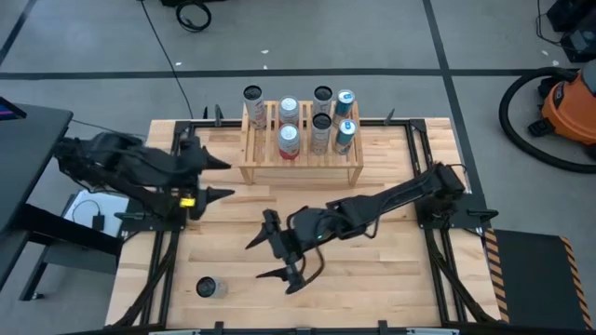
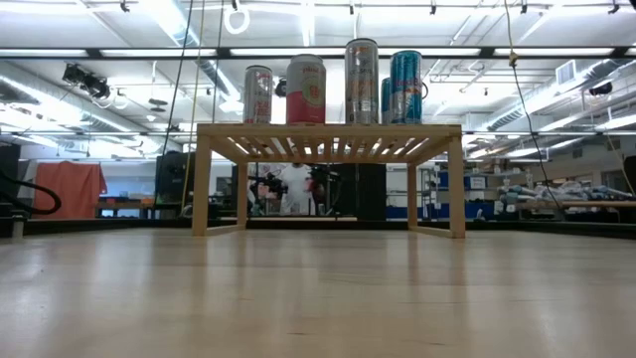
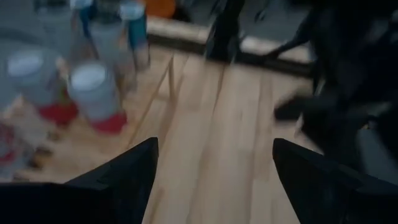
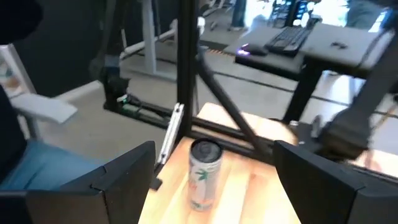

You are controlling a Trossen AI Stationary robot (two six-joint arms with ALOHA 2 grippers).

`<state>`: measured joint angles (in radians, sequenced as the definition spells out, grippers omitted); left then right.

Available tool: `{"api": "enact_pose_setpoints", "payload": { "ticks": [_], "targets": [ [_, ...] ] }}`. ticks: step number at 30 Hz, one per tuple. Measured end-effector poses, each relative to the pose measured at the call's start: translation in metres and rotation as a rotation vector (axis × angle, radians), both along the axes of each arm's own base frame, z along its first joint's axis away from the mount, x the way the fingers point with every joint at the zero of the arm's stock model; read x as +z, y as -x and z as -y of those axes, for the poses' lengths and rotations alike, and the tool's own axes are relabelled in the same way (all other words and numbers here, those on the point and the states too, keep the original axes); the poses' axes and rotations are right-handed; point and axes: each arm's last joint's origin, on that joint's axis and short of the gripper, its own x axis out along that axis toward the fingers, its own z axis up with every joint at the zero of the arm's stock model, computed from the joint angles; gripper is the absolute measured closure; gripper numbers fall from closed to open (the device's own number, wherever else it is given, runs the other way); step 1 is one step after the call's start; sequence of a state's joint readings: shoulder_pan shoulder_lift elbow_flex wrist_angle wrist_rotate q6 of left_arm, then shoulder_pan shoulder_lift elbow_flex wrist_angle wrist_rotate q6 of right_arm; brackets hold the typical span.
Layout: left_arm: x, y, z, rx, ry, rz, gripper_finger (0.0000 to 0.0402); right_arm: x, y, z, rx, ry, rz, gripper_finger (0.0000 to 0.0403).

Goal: Place canned beverage on shelf
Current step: Put the white and pink soda can on the shelf aligned with the other white and pink soda can

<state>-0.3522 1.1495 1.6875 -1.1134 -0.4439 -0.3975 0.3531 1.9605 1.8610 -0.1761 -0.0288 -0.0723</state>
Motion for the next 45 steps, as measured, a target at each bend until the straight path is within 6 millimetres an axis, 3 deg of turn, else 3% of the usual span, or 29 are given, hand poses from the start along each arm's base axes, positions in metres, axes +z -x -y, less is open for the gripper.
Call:
{"api": "enact_pose_setpoints", "payload": {
  "ticks": [9,16,37,45],
  "targets": [
    [-0.034,-0.016,0.025,0.058,0.061,-0.279,0.0086,0.056,0.041,0.015,-0.087,-0.014,0.074,0.0068],
    [-0.056,-0.024,0.062,0.073,0.104,-0.417,0.0086,0.085,0.074,0.021,-0.141,-0.048,0.079,0.0068],
    [-0.108,-0.002,0.171,0.139,0.288,-0.674,0.0086,0.088,0.089,0.004,-0.187,-0.035,0.07,0.0068],
    [-0.128,-0.006,0.19,0.144,0.252,-0.765,0.0086,0.089,0.089,0.005,-0.218,-0.036,0.083,0.0068]
  ]
}}
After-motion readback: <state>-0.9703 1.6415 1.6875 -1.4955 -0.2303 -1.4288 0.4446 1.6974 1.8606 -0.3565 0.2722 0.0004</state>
